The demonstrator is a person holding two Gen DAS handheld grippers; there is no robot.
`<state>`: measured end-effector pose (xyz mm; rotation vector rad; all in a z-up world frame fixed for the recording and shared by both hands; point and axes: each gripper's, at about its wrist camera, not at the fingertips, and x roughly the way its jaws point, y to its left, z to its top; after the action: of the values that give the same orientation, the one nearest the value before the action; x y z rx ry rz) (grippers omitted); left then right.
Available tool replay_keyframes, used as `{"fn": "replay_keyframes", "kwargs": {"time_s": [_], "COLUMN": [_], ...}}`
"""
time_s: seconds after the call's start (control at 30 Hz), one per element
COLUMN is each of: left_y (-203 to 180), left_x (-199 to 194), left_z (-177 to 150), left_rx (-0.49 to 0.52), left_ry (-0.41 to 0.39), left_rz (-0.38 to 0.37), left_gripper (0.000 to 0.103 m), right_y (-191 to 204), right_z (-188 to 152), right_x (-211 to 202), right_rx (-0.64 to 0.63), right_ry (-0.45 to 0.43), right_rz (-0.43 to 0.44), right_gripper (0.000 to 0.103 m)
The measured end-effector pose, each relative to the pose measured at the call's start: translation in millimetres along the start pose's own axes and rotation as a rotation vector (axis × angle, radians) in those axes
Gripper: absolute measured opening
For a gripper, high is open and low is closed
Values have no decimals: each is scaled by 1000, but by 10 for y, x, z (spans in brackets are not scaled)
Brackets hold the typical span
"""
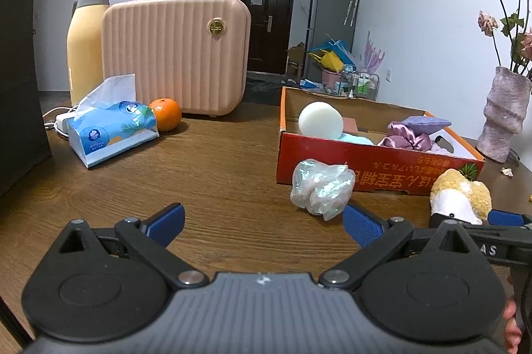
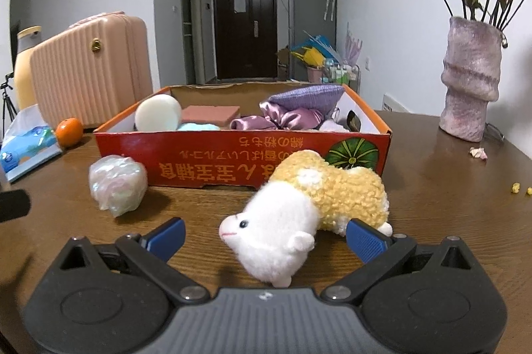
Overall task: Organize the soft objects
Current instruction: 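Grasp the white-and-yellow plush sheep with the right tool, then lift the plush sheep with the right tool while left approaches the clear plastic bag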
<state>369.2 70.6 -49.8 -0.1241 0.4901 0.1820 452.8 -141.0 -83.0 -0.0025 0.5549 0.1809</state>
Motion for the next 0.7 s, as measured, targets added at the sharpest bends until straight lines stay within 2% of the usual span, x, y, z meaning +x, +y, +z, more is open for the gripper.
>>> {"fn": "replay_keyframes", "kwargs": {"time_s": [0.23,0.4,0.53,0.6,0.63,0.7], "left_y": [32,47,40,39,39,39], "left_x": [24,47,62,66,68,72], "left_z": [17,19,13,8,4,2], "left_rx": [-7,-12,-9,-8,-8,-7], "left_ry": [-4,0,4,6,7,8], "left_rz": [14,19,22,23,24,25], "left_gripper": [103,103,103,103,103,103], "right_y": [-52,-82,-88,-91,-97,-89], "right_z": [87,121,112,103,97,83], "right_x": [240,338,383,413,435,442], "right_rx": [72,92,83,80,80,65], "right_ry": [53,61,78,99,115,121], "right_rz": [-7,-20,-35,-39,-35,-45], "right_gripper": [103,99,88,77,65,64]}}
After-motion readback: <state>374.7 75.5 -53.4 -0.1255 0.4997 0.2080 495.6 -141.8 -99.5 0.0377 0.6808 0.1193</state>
